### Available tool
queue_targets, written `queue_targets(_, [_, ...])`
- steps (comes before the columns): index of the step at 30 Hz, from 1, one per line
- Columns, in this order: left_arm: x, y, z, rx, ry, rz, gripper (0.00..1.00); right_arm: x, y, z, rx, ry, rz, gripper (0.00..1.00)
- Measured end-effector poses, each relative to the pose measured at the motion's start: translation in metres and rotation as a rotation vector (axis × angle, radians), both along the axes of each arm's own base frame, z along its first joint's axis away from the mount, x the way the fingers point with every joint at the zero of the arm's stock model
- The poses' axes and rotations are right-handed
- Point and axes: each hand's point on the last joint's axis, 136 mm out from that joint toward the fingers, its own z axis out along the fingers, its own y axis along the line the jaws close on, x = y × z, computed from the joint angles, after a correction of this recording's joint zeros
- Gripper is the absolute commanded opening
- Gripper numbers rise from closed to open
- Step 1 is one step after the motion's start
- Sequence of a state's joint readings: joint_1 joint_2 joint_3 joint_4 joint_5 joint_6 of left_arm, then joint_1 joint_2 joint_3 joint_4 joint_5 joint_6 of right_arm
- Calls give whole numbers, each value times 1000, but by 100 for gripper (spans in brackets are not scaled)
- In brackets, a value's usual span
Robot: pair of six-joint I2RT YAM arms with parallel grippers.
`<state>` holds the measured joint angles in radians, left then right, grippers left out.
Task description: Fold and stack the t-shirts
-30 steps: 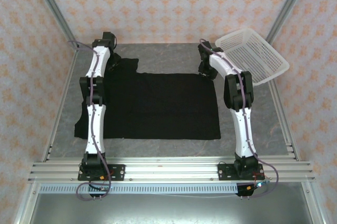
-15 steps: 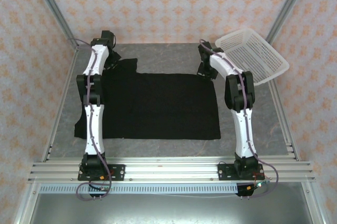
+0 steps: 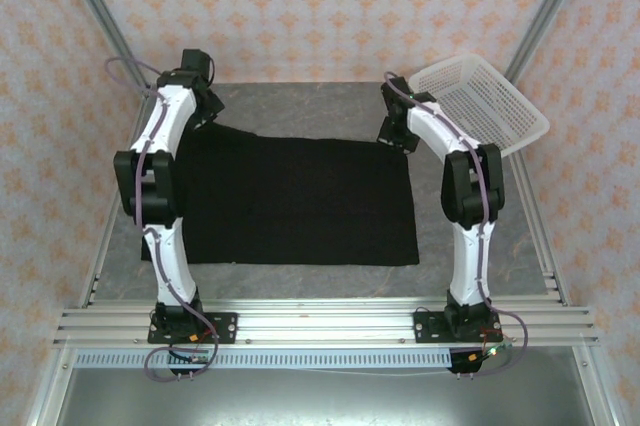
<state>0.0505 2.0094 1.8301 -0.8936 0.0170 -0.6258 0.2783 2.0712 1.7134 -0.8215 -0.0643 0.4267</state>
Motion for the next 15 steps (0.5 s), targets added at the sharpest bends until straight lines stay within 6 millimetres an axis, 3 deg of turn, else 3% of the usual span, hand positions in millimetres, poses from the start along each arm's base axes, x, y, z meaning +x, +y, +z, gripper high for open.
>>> queue_targets(8, [-103,-6,5,26,30,-4,0,-36,-6,-3,1,12,4,0])
queue_targets(15, [-166,5,13,100,11,27,0,-68,-19,-10,-52,34,-13,0])
